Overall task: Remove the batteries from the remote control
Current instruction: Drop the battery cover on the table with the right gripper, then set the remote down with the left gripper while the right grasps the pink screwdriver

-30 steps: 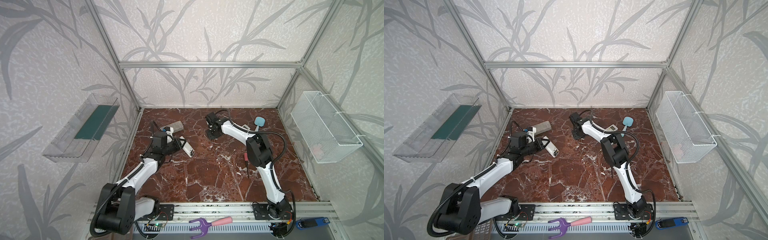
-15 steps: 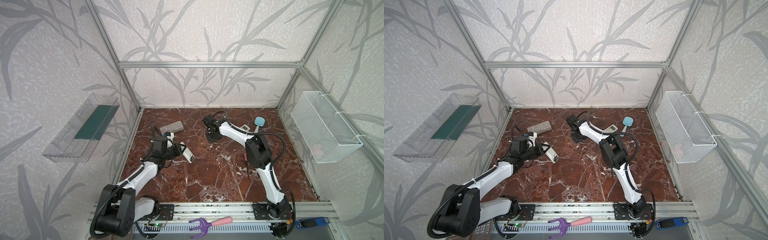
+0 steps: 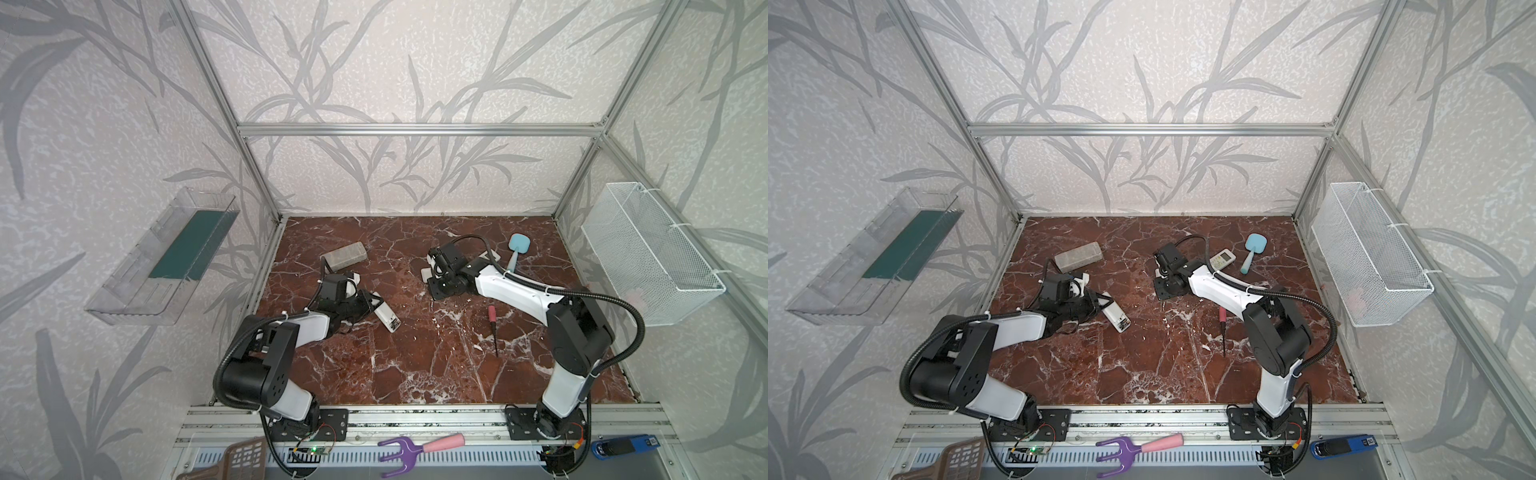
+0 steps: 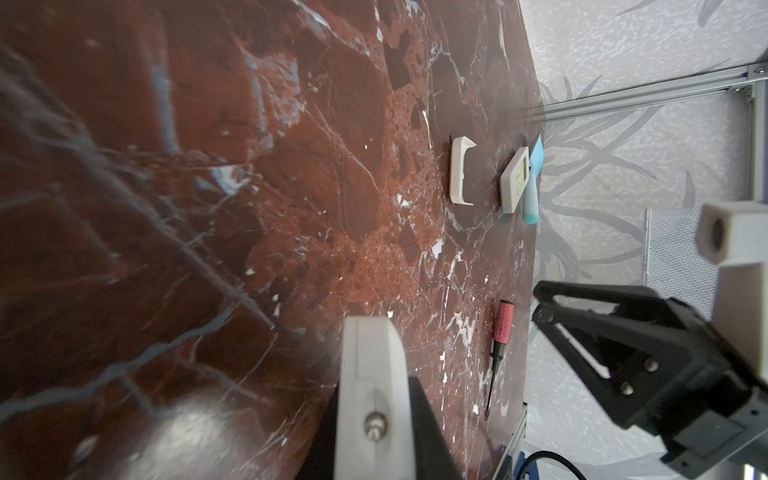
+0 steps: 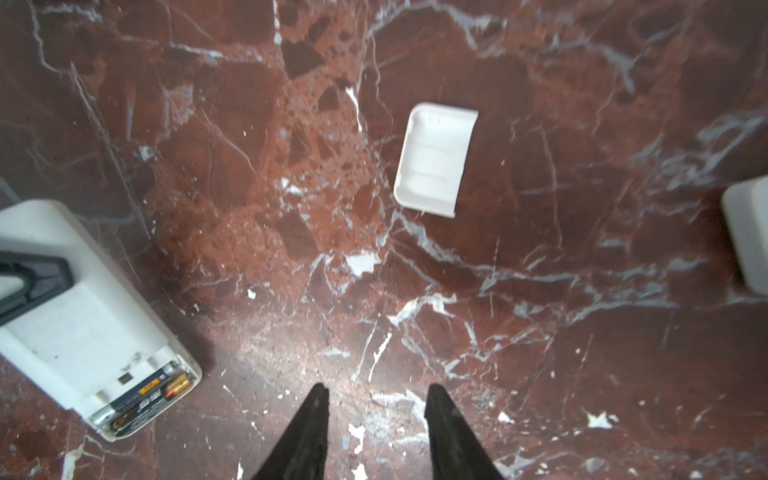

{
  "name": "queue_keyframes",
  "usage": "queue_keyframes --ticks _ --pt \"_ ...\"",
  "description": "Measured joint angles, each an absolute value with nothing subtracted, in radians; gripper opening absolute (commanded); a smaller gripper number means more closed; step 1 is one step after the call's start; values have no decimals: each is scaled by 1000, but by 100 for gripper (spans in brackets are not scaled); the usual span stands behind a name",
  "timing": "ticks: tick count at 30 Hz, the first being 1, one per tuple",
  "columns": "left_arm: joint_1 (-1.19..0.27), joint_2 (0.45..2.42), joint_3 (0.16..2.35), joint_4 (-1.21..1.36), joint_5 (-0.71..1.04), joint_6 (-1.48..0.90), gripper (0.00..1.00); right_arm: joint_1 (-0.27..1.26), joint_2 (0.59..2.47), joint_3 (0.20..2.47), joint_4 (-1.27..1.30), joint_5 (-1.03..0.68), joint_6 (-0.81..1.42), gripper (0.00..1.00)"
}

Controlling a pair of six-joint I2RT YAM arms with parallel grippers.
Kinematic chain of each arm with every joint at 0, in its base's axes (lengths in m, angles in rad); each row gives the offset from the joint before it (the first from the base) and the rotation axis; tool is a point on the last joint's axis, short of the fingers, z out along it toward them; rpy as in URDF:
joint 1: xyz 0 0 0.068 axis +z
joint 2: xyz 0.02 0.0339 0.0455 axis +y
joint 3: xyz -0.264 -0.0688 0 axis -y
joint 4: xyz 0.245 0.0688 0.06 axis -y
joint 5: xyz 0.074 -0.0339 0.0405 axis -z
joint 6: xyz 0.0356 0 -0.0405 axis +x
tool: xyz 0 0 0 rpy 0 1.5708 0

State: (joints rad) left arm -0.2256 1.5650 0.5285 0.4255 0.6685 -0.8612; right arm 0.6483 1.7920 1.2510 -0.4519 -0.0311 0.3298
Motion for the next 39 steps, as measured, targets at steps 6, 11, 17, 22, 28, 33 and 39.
queue_keyframes --ticks 6,11,17,22,28,33,39 --pt "-250 1734 565 644 716 -939 10 633 1699 1126 -451 -27 353 41" --pt "-254 1874 605 831 746 -1031 22 537 1573 1073 -487 6 371 42" --pt "-254 1877 627 734 698 -974 44 368 1505 995 -540 13 391 54" --pt "-254 1830 667 600 670 -903 57 294 1528 978 -593 -16 392 56" --pt "-251 1742 709 381 617 -793 61 294 1583 977 -618 -44 392 56" --pt "-229 1647 760 189 569 -686 61 294 1606 971 -618 -58 393 56" --pt "-214 1560 826 21 503 -572 61 294 1628 971 -629 -41 392 56"
